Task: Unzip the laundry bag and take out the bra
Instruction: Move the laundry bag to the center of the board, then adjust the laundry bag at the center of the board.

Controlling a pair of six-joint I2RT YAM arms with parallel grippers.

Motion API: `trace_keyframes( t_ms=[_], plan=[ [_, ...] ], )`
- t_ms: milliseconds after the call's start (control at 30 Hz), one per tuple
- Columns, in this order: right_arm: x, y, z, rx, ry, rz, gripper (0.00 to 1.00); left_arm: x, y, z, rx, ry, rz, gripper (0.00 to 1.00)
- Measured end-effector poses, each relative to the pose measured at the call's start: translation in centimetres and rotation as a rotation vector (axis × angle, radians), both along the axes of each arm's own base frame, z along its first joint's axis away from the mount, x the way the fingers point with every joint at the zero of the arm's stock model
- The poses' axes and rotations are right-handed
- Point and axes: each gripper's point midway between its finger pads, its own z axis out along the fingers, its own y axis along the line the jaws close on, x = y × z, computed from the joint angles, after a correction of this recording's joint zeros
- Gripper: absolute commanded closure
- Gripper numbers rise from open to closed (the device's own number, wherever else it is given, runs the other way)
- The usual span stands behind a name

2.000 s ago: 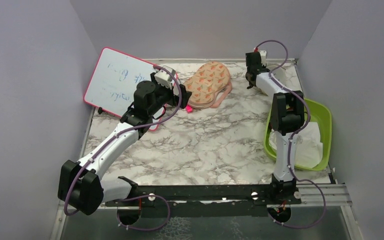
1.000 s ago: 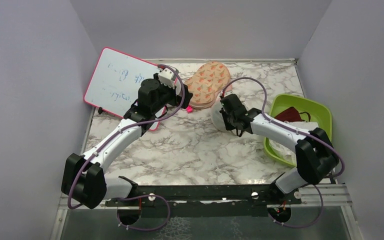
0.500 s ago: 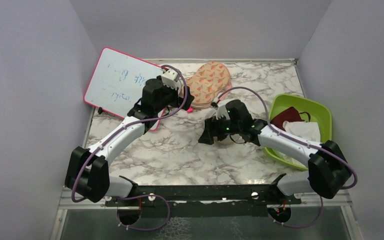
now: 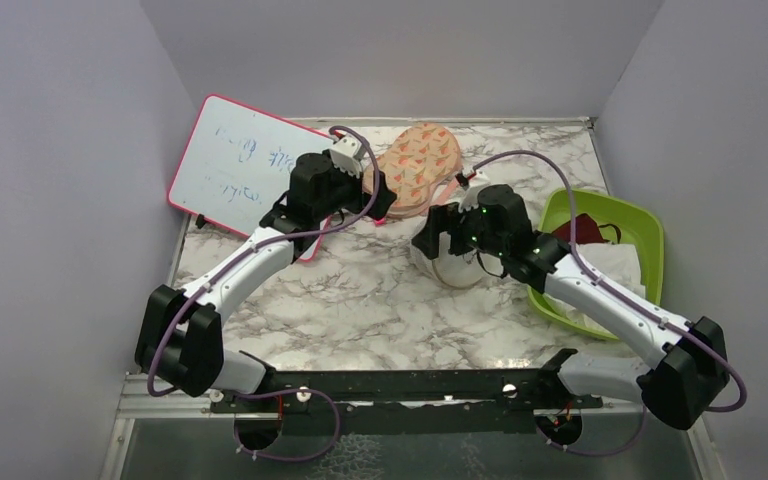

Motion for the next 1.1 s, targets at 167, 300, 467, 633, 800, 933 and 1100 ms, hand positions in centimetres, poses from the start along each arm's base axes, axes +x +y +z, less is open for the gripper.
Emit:
trace_keyframes(
  t_ms=[167,300,467,633,800,933,1100],
  plan=[
    [4.1,-6.8,-2.1,-0.065,0.035,-0.245,0.00,-0.7,-1.7,-0.9,-0.006,0.034,-0.062,0.01],
    [5.6,-13.3,-5.2,-0.049,0.111,-0.400,0.00,-1.4,-2.8,-1.1,-0.006,0.047,-0.100,0.01],
    [4.7,-14.2,-7.5,-0.014,0.174,-0.381,0.00,-1.9,-3.3,-1.2,-0.005,0.051,-0.120,0.01],
    [5.5,-13.5,-7.4,0.027,0.155,-0.341,0.00,-2.1,-3.4,-1.3,-0.003,0.055,-0.124,0.01],
    [5.0,-12.9,-8.9,0.045,0.161,-0.286,0.00,-2.4,-3.8,-1.3,-0.002,0.056,-0.135,0.01],
    [4.2,-12.4,-9.8,0.055,0.164,-0.244,0.00,-2.5,-4.0,-1.4,-0.001,0.059,-0.140,0.01],
    [3.2,-10.8,-9.8,0.093,0.181,-0.132,0.00,-2.6,-4.0,-1.3,-0.001,0.058,-0.140,0.01]
  ],
)
